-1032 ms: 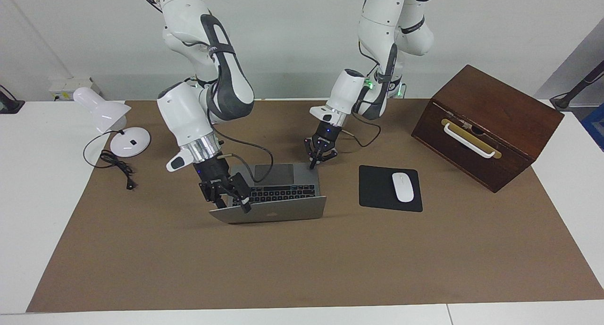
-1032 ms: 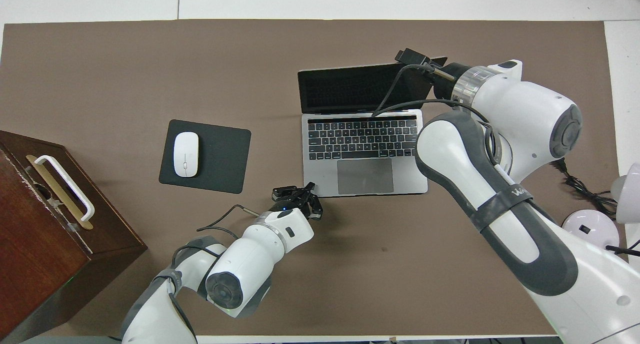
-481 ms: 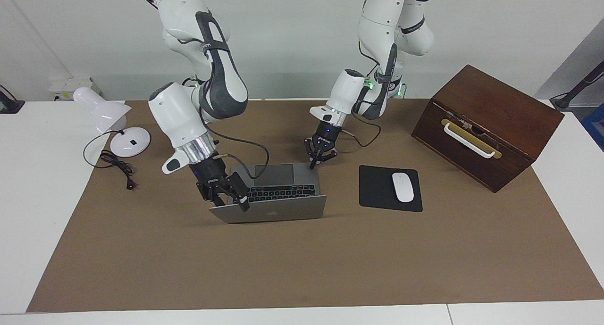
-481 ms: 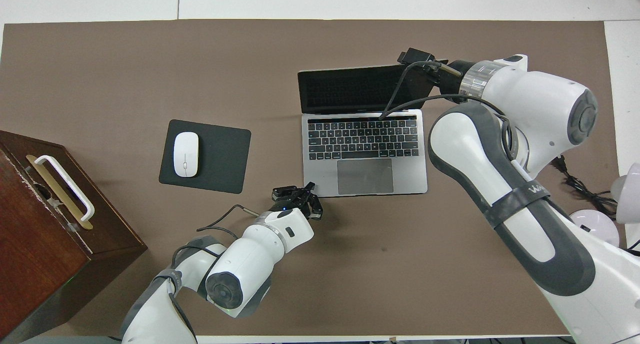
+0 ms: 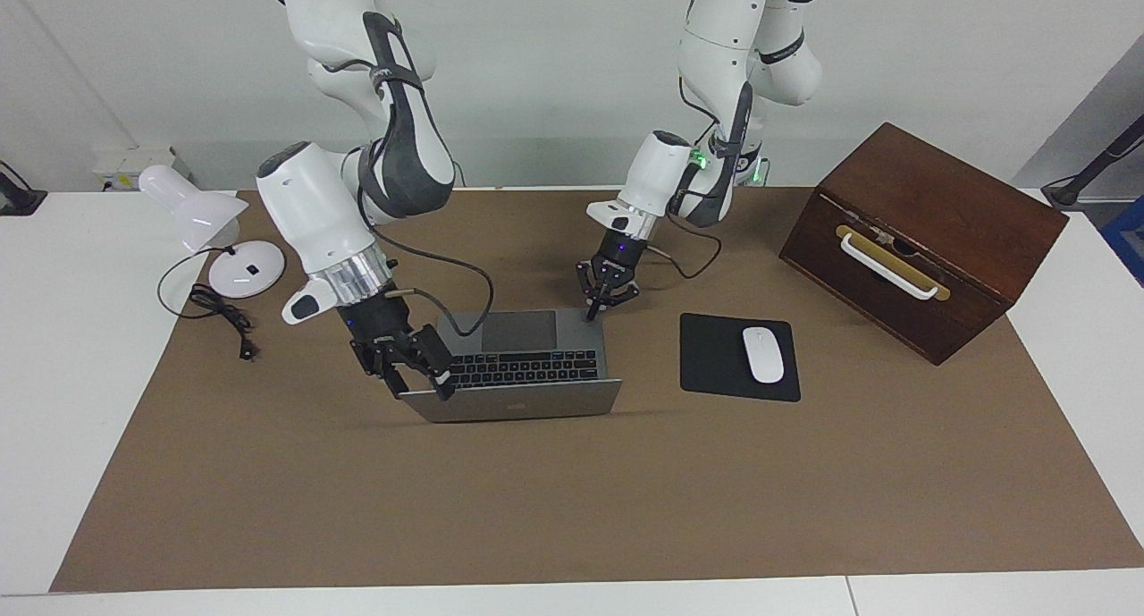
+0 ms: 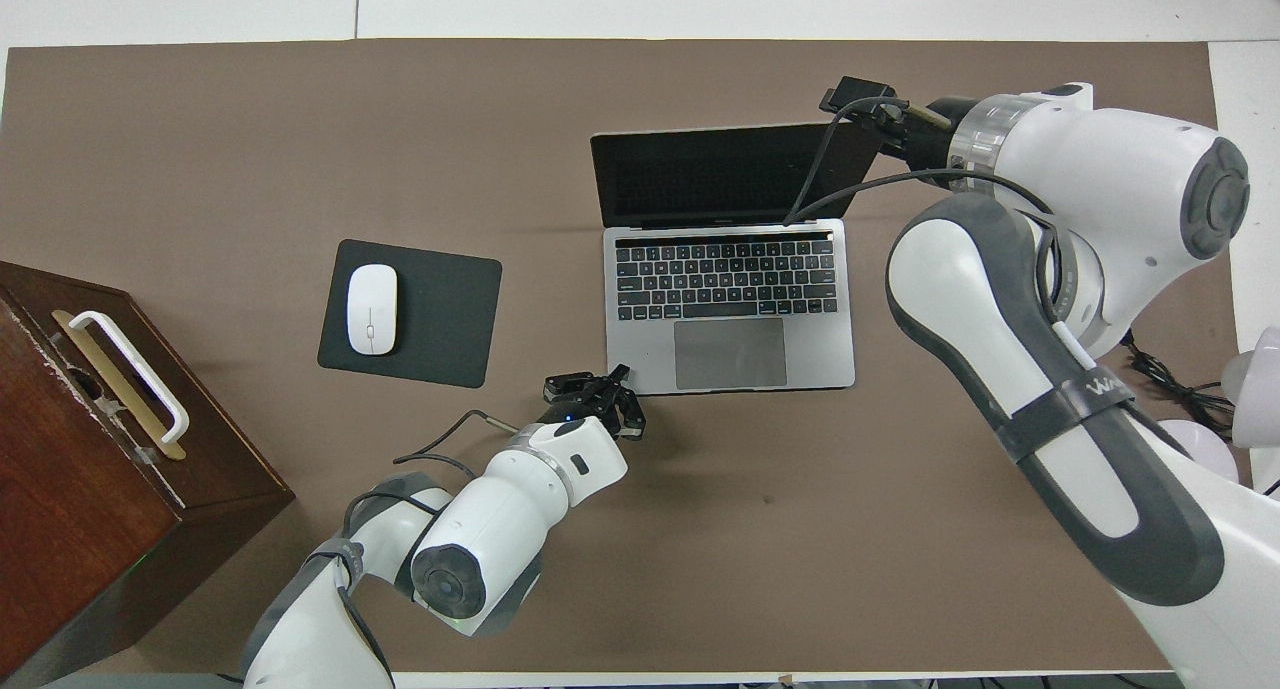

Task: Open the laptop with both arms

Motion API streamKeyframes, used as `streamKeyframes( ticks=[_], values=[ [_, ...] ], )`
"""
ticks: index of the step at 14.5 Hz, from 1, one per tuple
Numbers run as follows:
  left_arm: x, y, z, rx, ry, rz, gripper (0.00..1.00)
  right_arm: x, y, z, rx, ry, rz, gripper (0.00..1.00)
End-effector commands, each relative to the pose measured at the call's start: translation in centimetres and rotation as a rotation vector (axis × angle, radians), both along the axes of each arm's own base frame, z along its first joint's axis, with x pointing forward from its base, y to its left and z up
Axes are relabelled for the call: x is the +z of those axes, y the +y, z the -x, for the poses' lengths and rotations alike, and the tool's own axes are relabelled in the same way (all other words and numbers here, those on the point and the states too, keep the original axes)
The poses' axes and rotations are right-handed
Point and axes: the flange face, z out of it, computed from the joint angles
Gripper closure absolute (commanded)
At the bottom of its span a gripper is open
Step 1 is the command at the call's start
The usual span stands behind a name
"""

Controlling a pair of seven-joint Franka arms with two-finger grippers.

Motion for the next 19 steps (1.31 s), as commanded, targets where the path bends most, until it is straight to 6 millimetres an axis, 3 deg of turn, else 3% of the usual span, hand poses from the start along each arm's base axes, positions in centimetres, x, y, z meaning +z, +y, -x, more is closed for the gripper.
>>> streamKeyframes(
  ticks=[1, 4, 10, 13, 16, 19],
  values=[
    [-1.8, 0.6, -0.7, 0.015, 0.020, -0.017, 1.00, 2.5, -0.8, 0.0, 0.013, 0.029, 0.021, 0.00],
    [-1.8, 0.6, -0.6, 0.015, 0.021, -0.018, 1.00, 4.7, -0.8, 0.3, 0.048, 0.072, 0.097, 0.00],
    [-1.8, 0.6, -0.6, 0.024, 0.026, -0.012, 1.00, 9.0, -4.6, 3.4, 0.147, 0.176, 0.333, 0.00],
    [-1.7, 0.5, -0.7, 0.046, 0.037, 0.006, 1.00, 11.0, -7.4, 5.3, 0.204, 0.217, 0.410, 0.00],
    [-1.2, 0.2, -0.5, 0.077, 0.051, 0.038, 1.00, 13.9, -11.8, 8.0, 0.270, 0.245, 0.461, 0.00],
    [1.4, 0.0, -0.8, 0.104, 0.035, 0.090, 1.00, 15.3, -14.7, 11.1, 0.281, 0.270, 0.462, 0.00]
  ],
)
